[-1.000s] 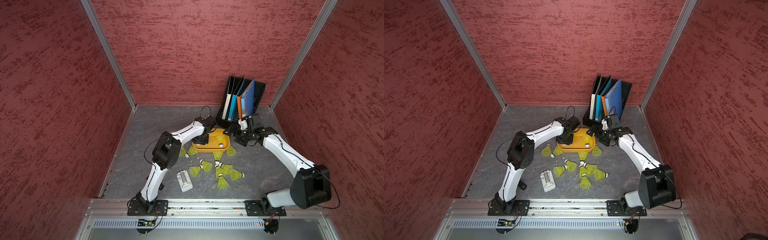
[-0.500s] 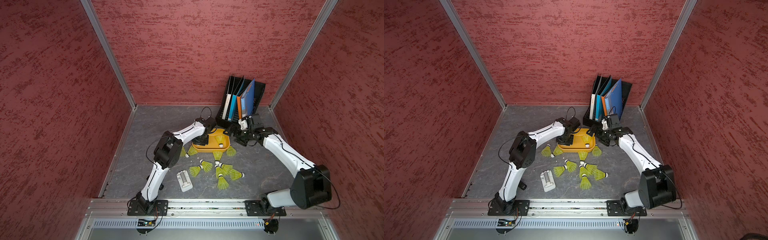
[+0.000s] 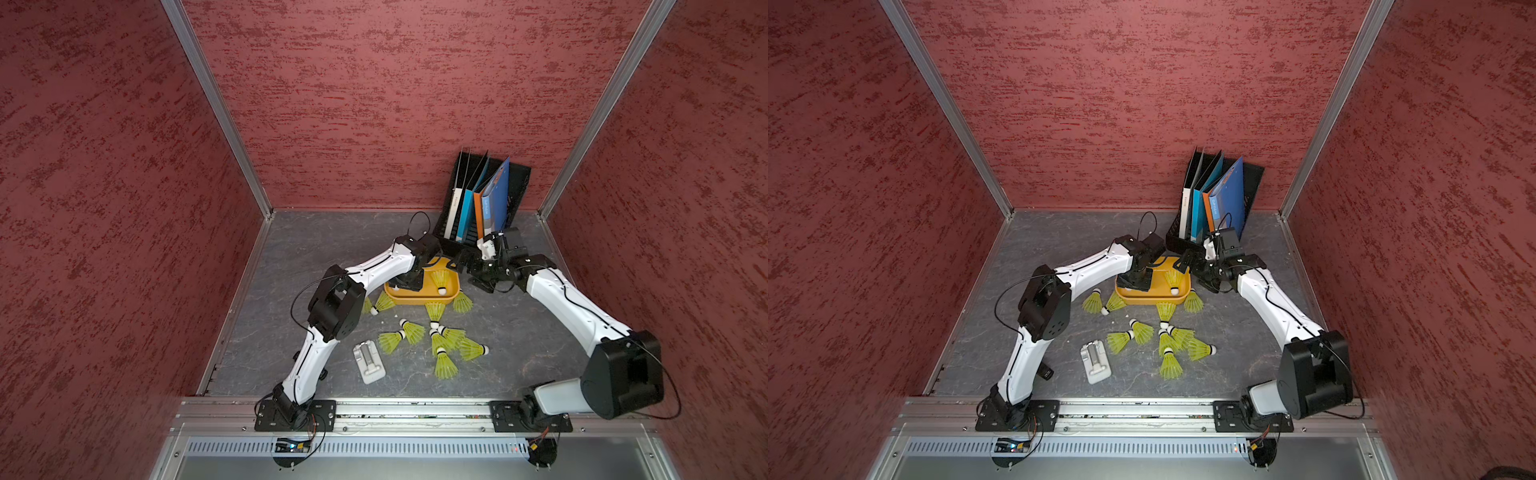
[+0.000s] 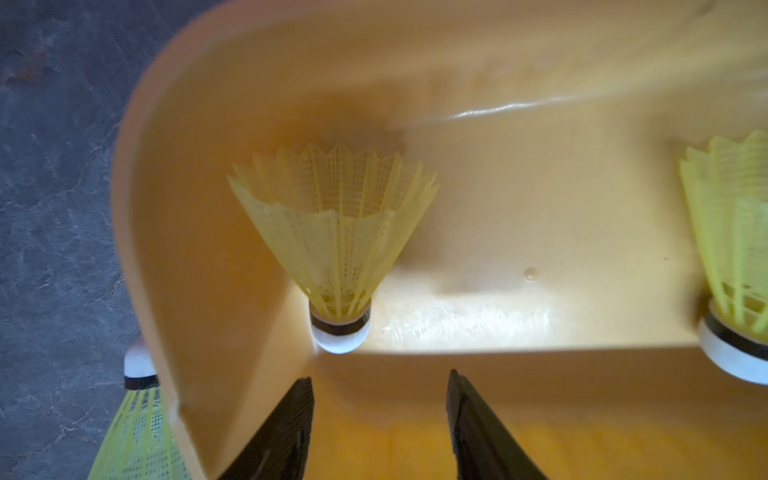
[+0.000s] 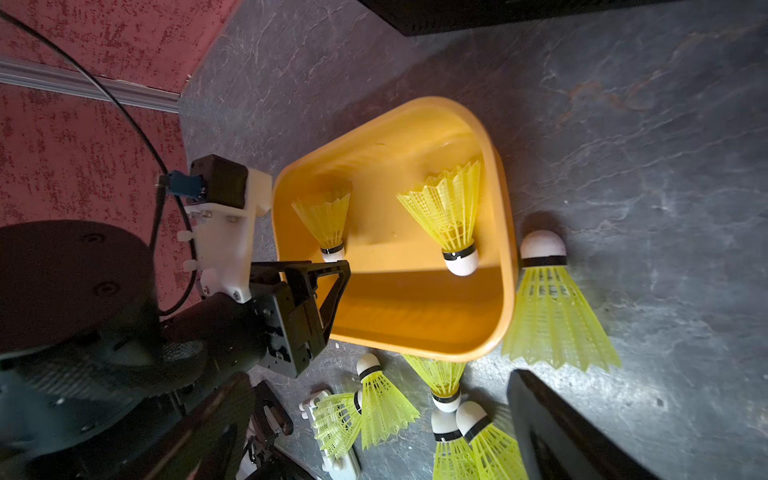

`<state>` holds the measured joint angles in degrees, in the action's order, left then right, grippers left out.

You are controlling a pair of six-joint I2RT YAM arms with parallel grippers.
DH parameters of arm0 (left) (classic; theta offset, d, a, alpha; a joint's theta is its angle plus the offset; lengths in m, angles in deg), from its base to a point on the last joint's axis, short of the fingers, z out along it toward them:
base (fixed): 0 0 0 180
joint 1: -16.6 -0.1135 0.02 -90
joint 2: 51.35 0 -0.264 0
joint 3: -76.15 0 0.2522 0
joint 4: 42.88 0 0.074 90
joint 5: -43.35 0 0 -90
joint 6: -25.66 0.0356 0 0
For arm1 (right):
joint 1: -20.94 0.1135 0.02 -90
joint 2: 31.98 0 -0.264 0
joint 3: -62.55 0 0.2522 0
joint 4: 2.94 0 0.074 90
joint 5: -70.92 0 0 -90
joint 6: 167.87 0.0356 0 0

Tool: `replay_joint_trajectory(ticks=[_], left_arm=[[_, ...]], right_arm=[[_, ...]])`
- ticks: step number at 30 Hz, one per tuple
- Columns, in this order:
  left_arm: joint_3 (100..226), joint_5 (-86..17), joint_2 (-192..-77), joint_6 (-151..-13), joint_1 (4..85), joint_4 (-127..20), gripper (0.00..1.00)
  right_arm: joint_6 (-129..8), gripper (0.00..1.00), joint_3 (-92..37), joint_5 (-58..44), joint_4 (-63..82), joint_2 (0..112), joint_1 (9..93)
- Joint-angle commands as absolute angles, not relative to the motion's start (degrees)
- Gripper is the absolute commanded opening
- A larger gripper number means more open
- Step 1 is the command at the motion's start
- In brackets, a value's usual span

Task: Put the shuttlecocks into the storage box
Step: Place the shuttlecock in the storage box.

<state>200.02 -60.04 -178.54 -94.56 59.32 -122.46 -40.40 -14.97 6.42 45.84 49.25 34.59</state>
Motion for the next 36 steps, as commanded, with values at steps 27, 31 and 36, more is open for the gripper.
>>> replay_joint_trajectory(ticks=[27, 31, 36], left_arm=[[173.99, -54.45, -145.93, -97.21, 60.77, -107.24, 1.0], [162.98, -48.02, -137.45, -96.63, 60.82, -99.33, 1.0], [152.69, -43.95, -128.45, -97.4, 61.31, -95.01, 1.0]], right_arm=[[-39.31, 0.88, -8.04, -18.1, 53.21, 40.02, 58.62], [-39.61, 0.85, -6.25, -21.05, 52.1, 41.61, 61.59], [-40.31, 0.8, -5.08, -22.48, 49.84, 44.56, 63.33]])
